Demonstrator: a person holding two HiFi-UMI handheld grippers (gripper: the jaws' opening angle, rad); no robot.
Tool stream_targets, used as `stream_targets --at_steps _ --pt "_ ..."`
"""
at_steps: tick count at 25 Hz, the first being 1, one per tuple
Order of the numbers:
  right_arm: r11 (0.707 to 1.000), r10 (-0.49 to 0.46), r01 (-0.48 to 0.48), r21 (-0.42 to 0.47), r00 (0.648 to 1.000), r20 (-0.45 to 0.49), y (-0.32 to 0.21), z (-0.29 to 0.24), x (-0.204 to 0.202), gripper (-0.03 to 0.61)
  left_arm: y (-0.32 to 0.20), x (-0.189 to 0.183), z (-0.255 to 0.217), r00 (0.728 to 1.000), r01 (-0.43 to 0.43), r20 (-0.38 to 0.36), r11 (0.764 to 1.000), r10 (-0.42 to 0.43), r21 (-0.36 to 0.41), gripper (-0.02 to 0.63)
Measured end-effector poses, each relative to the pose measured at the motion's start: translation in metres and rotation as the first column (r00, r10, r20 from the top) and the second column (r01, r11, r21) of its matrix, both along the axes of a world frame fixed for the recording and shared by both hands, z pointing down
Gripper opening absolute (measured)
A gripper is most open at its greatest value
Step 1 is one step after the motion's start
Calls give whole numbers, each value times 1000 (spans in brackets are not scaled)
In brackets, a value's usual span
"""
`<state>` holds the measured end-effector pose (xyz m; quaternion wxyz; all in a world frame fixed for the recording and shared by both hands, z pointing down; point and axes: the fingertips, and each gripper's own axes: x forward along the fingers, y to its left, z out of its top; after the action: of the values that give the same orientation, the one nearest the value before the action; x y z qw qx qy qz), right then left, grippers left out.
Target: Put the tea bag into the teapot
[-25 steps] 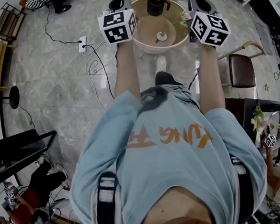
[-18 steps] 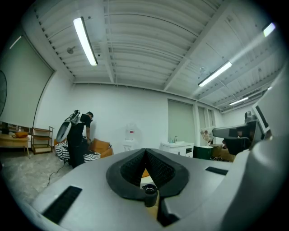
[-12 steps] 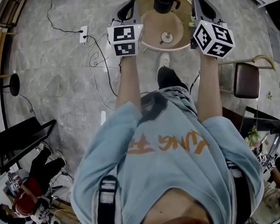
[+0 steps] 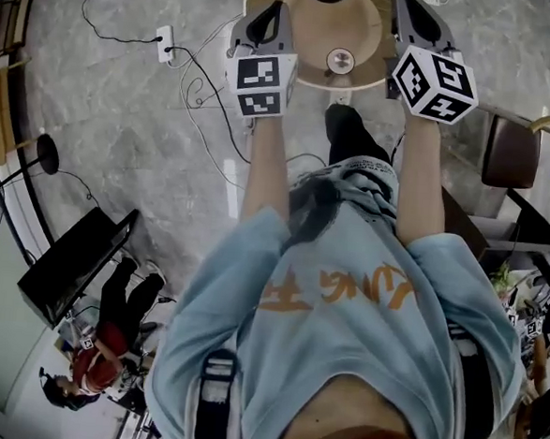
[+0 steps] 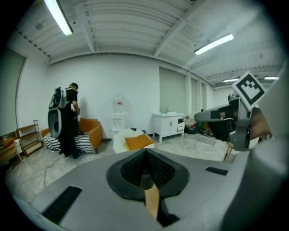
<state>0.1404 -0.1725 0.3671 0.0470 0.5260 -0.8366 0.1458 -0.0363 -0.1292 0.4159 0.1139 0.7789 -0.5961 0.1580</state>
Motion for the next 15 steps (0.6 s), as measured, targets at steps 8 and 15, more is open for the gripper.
stream_targets --at_steps 8,15 --pt "995 -59 58 -75 998 -8 -91 17 2 14 -96 59 -16 993 -113 -21 993 113 -19 25" --pt "988 -147 144 -59 988 -53 -123 -2 -32 14 -121 14 -35 998 -46 -38 999 46 -7 24"
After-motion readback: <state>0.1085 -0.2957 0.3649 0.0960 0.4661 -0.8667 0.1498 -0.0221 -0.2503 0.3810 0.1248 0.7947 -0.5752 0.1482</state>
